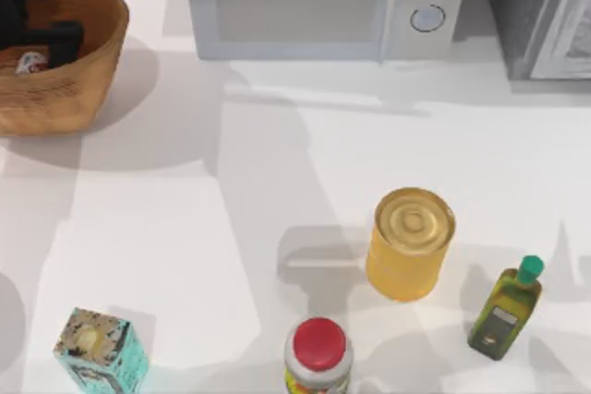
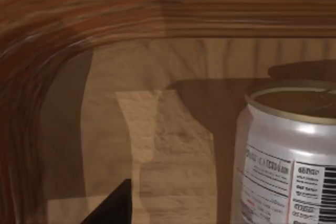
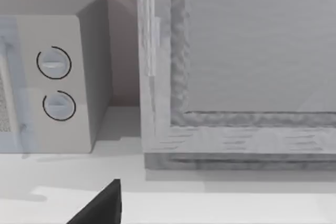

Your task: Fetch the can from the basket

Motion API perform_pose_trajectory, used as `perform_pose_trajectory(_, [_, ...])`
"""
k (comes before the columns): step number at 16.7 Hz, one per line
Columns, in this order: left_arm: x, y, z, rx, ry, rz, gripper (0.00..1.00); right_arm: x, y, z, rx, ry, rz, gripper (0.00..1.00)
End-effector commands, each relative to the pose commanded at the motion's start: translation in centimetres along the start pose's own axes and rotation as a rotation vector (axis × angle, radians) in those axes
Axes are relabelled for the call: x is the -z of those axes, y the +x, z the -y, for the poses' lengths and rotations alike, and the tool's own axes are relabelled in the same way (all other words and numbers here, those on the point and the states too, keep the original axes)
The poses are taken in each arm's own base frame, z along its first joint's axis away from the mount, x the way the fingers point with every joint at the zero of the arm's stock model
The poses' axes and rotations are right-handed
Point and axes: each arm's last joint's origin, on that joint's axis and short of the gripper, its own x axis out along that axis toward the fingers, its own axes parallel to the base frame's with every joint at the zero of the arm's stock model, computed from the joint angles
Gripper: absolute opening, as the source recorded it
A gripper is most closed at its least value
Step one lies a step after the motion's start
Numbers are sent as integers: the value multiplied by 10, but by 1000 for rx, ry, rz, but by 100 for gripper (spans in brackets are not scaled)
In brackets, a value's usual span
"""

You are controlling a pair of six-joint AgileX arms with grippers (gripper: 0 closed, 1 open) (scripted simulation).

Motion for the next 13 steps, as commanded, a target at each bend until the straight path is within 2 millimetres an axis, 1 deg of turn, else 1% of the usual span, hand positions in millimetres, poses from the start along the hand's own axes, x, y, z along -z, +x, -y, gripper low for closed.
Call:
perform_pose_trajectory(10, [0, 0, 0, 0, 0, 0, 2, 0, 0, 0, 0, 0, 0, 100])
perform_pose_trajectory(11, [0, 0, 0, 0, 0, 0, 0, 0, 0, 0, 0, 0, 0, 100])
perform_pose_trajectory(13, [0, 0, 0, 0, 0, 0, 0, 0, 0, 0, 0, 0, 0, 100])
